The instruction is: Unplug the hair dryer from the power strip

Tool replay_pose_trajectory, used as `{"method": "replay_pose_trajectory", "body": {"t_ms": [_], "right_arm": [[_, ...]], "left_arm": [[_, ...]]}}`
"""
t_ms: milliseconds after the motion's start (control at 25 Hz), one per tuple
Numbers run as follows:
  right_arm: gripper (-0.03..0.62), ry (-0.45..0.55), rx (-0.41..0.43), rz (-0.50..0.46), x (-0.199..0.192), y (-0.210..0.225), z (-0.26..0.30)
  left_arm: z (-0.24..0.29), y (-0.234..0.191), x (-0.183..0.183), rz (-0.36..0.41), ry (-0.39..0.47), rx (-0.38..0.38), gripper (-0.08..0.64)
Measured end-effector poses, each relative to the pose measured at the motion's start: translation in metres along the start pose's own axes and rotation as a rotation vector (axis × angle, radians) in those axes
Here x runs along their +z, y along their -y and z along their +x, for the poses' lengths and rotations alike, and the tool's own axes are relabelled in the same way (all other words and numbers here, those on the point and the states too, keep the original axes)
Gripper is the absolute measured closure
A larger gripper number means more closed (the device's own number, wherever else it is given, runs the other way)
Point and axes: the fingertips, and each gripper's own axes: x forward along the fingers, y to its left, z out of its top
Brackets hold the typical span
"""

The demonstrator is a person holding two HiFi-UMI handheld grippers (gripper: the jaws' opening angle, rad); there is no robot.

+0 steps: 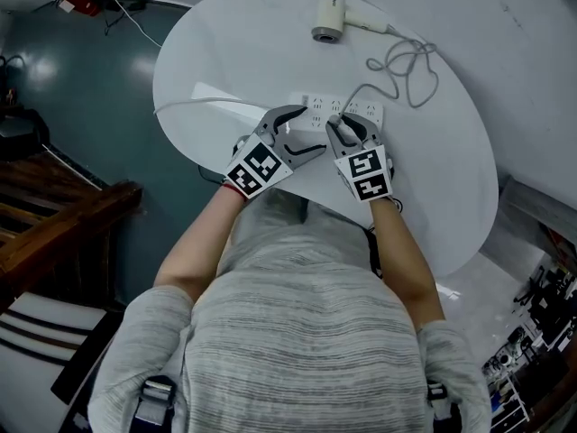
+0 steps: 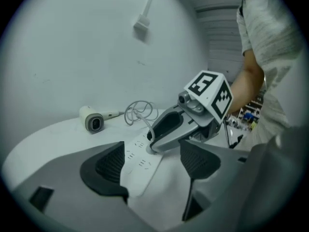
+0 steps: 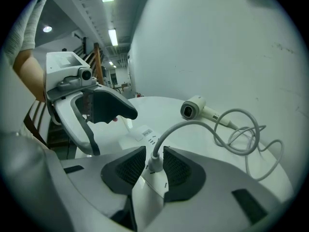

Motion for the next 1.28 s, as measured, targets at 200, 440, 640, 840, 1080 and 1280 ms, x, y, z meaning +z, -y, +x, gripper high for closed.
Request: {"method": "replay_pose_trajectory", "body": {"t_ms": [200,440,640,840,1080,1280], "right_arm": [[0.476,-0.014,0.003,-0.013,-0.003,-0.002,0.002],[0.476,-0.034,-0.005,-0.042,-0.005,0.000,0.002],[0.477,-0.038,-0.003,-0.065,-0.006,-0.002,0.003],[0.500,-0.042,-0.012,-0.085,-0.006,0.000,0.003],[0.505,-0.043,-0.011,-0.108,-0.006,0.001,0.004],[0.506,-0.041,-0.022,-0.178,-0.007,-0.001,0.003]], "left_arm": [[0.018,-0.011,-0.020,0.193,-0.168,0.006,0.143],[0.039,-0.029,-0.034,0.347,-0.286,0.016,0.106],[0.054,-0.035,-0.044,0.383,-0.380,-0.009,0.076],[0.067,-0.035,-0.062,0.398,-0.502,-0.079,0.066],[0.072,-0.034,-0.066,0.394,-0.496,-0.127,0.066],[0.071,-0.034,-0.065,0.400,-0.480,-0.137,0.067]]}}
